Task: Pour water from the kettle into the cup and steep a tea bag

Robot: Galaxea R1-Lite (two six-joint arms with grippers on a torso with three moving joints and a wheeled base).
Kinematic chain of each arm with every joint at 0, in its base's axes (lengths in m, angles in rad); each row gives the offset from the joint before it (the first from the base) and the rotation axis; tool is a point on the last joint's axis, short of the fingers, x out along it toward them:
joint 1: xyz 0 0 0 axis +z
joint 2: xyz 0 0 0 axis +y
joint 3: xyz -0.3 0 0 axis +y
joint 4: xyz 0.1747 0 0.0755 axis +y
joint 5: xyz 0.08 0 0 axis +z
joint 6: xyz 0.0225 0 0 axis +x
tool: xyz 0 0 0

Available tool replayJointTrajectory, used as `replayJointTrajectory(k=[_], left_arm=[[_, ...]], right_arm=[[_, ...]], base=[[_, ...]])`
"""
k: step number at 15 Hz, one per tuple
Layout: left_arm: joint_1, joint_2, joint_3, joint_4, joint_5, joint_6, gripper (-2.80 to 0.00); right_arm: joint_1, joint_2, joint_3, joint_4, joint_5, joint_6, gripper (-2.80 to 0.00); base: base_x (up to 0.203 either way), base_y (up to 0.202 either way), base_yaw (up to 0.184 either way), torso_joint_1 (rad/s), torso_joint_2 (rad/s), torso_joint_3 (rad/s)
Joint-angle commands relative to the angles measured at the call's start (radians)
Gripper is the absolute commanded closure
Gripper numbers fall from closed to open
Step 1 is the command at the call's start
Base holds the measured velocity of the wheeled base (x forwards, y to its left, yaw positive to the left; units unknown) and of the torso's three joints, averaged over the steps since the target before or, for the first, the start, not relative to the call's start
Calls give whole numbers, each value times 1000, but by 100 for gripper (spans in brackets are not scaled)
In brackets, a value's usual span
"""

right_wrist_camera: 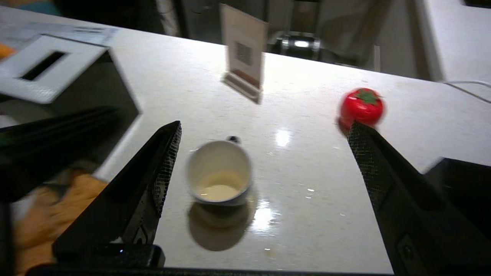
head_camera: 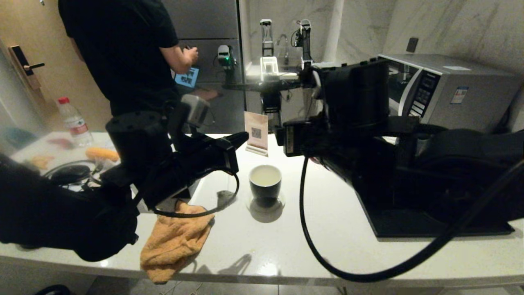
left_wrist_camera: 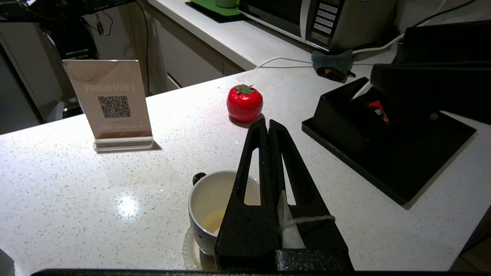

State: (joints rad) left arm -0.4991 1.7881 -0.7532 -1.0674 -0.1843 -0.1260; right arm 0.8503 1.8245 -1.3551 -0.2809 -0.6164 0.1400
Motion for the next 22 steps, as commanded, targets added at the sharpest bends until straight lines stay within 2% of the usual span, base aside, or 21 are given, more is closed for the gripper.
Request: replayJointTrajectory(k=[1,5,9,10,15,19,22], left_arm=[[1,-1,0,-6,-1,-1,0],[-1,-1,0,-6,-1,-1,0],[-1,-3,2,-6,-1,2,0],[-1,-3,2,-6,-1,2,0],[-1,-10,8,-6,0,0,0],[-1,-22,25,-6,-3,2,0],[-1,-28,41,-6,-1,2,0]], right_arm=[[-58,-22,48,-1,-45,-12,-280],[-179,-82,169,-83,-67,-79,-280],[-298,-178,367,-244,-66,-177,-280],[-324,-211,420,-294,-66,-196,0],[-416,-378,576,-388,-61,-216,0],[-470,-542,829,-549,-57,-234,0],[-601,-694,1003,-611,-55,-277,0]], base=[[0,0,0,0,0,0],[0,0,0,0,0,0],[0,0,0,0,0,0],[0,0,0,0,0,0],[0,0,0,0,0,0],[0,0,0,0,0,0],[0,0,0,0,0,0]])
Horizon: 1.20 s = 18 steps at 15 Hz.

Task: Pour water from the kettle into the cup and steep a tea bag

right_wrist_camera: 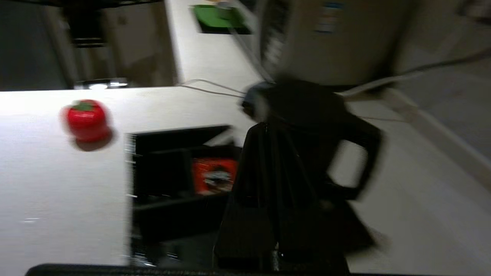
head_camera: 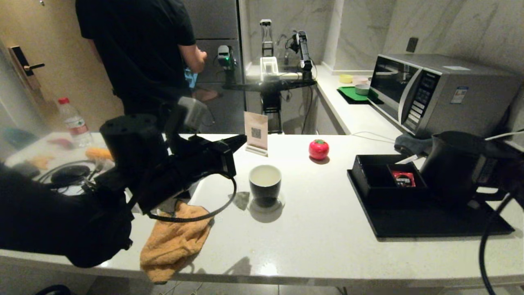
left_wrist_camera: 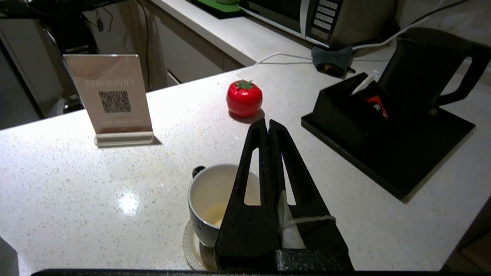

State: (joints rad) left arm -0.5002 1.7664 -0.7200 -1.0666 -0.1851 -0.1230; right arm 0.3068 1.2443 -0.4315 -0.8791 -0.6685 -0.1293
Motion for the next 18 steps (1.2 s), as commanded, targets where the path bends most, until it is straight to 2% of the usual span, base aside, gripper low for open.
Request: replayJointTrajectory(k=[1,4,8,10,13,14,18], left_arm=[[0,-13,16,-7,-1,-1,0],[0,-30,43,-7,-1,-1,0],[0,-42,68,-7,-2,-1,0],[0,-42,68,-7,-2,-1,0],[-1,-42,64,-7,-2,-1,0],[-1,-42,67,-7,-2,-1,0],[0,-38,66,-7,-2,-1,0]], right_arm=[[-106,-165,139,-19,-2,-15,0],[-257,-311,294,-18,-1,-51,0],[-357,-477,414,24,1,-68,0],[-365,-619,425,132,9,-69,0],[-366,-872,429,381,47,-68,0],[-366,-915,430,454,110,-64,0],[-355,-991,431,583,584,-46,0]], base=[[0,0,0,0,0,0],[0,0,0,0,0,0],[0,0,0,0,0,0],[0,0,0,0,0,0],[0,0,0,0,0,0],[0,0,0,0,0,0],[0,0,0,0,0,0]])
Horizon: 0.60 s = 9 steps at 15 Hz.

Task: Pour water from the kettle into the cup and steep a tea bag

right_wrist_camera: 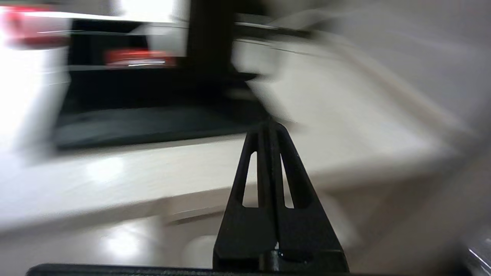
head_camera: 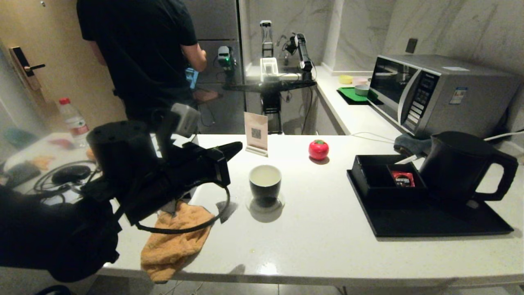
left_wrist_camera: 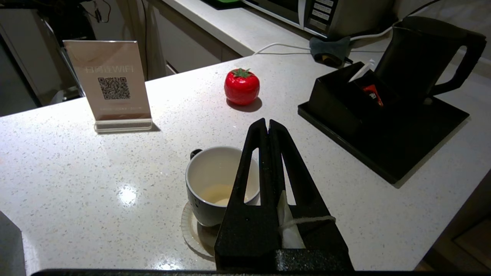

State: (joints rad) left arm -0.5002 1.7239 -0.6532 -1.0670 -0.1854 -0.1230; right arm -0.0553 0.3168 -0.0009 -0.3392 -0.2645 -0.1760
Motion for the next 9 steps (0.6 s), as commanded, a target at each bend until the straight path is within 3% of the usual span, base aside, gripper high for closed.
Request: replayJointTrajectory(k=[1,3,5,9], left_arm=[[0,8,-6,-7,-2,-1,0],[0,20,-9,-7,-3,2,0],[-1,30,-8,-7,-2,2,0],[-1,52,-14,-26,-3,0,0]], right_arm=[[21,-107,1,107,231,6,0],[41,-253,-9,268,261,22,0],[54,-317,-39,444,268,122,0],[55,-317,-39,445,269,127,0]], base=[[0,0,0,0,0,0],[0,0,0,0,0,0],[0,0,0,0,0,0],[0,0,0,0,0,0]])
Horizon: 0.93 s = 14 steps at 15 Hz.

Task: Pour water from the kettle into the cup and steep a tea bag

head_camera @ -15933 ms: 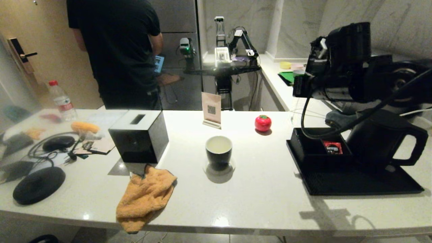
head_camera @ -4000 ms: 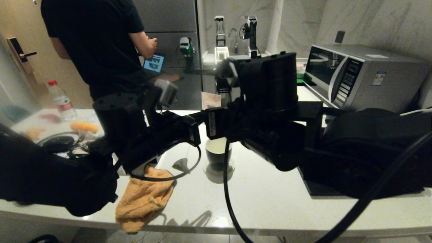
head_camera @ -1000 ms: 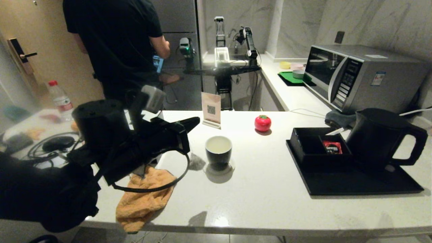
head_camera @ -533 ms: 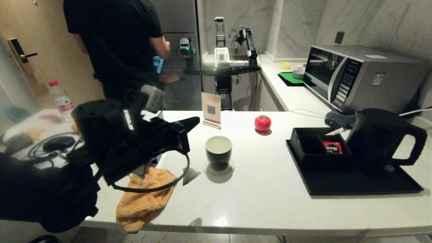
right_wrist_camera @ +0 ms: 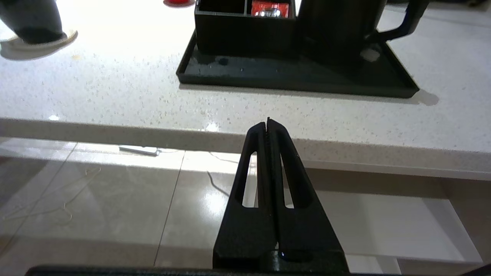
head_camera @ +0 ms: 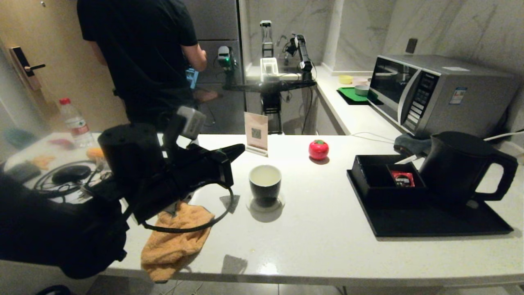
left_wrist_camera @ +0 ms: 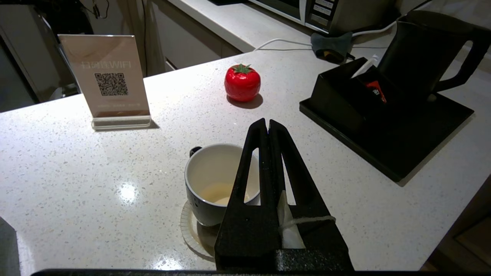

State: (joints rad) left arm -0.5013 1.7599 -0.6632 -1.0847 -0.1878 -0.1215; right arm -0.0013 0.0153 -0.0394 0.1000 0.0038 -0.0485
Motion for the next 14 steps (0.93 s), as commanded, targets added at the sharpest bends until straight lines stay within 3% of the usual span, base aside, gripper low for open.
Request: replayJointTrajectory(k=[1,14], left_arm=[[0,23,-11,-9,-1,-1,0],[-5,192,-219,-9,-9,-2,0]], right_arm=[[1,-15,-1,6,1,-1,0],[1,-15,-1,6,1,30,0]], base=[[0,0,0,0,0,0],[0,0,0,0,0,0]])
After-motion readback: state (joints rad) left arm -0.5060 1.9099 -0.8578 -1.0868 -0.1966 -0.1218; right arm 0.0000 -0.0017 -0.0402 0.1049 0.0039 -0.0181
